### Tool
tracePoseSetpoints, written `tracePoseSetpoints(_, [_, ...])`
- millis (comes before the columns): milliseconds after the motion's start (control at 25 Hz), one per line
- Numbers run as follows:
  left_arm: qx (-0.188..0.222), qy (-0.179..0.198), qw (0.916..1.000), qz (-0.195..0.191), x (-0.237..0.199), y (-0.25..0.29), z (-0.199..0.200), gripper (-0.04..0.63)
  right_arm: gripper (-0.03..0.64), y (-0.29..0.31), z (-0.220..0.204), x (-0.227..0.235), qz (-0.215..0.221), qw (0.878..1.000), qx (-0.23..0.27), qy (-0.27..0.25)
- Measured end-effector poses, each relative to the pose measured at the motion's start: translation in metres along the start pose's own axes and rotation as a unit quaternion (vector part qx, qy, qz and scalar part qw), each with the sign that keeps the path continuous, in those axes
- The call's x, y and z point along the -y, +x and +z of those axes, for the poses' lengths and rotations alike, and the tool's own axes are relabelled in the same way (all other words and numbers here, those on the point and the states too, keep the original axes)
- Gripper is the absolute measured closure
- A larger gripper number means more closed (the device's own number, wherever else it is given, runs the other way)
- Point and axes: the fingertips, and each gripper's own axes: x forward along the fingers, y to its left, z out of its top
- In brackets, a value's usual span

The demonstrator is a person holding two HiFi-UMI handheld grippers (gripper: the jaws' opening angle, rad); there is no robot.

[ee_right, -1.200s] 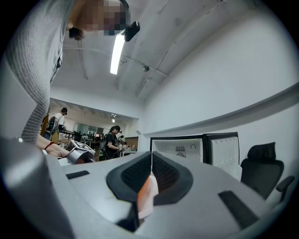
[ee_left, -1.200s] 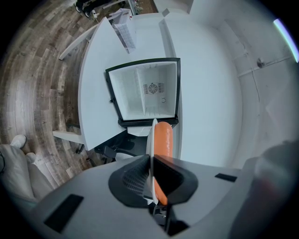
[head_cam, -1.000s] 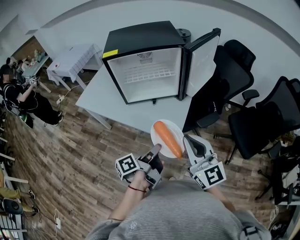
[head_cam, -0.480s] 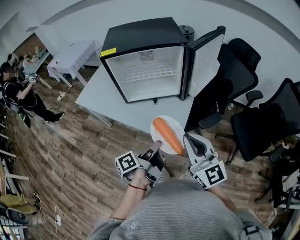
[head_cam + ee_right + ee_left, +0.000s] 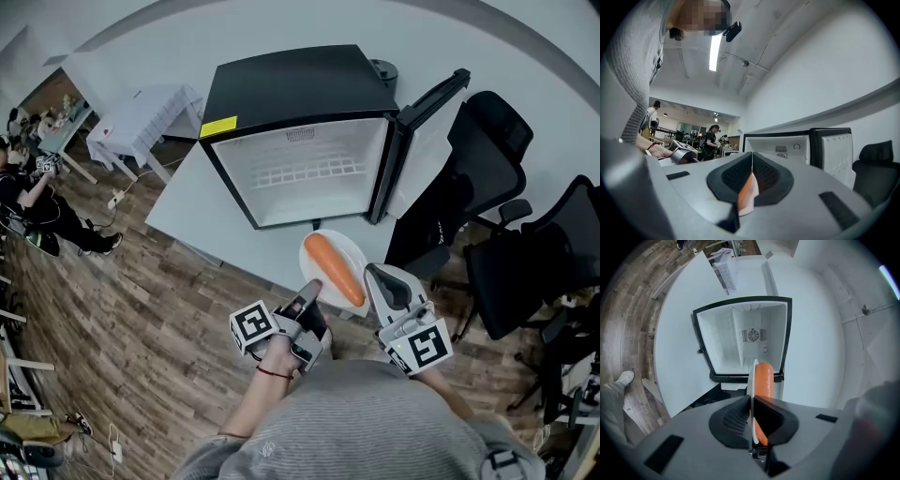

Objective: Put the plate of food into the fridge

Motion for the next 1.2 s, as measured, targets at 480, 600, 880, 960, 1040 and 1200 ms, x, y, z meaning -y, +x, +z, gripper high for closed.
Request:
tracePoseSetpoints(480, [-0.024, 0.014, 0.9996, 0.001, -0.004, 0.049, 0.077, 0.565, 0.603, 0.075, -0.014, 0.026, -0.024, 1.0, -0.007, -0.012])
tracePoseSetpoints(600, [-0.029, 0.007, 0.9996, 0.0, 0.0, 0.061, 0.09, 0.565, 0.603, 0.09, -0.017, 0.03, -0.028, 0.999, -0.01, -0.012])
tracePoseSetpoints(880, [-0.018, 0.0, 0.9998, 0.001, 0.004, 0.08, 0.113, 0.565, 0.603, 0.115, -0.015, 0.039, -0.019, 1.0, -0.013, -0.021])
tracePoseSetpoints(960, [-0.011, 0.001, 0.9999, 0.002, 0.004, 0.085, 0.117, 0.565, 0.603, 0.118, -0.017, 0.044, -0.014, 1.0, -0.013, -0.013])
tracePoseSetpoints(1040, [-0.003, 0.013, 0.9999, 0.01, 0.0, 0.089, 0.123, 0.565, 0.603, 0.119, -0.021, 0.05, -0.01, 1.0, -0.016, -0.014])
tracePoseSetpoints(1200, [0.017, 0.007, 0.9998, 0.006, 0.005, 0.099, 0.128, 0.565, 0.603, 0.122, -0.021, 0.061, 0.006, 1.0, -0.018, -0.011])
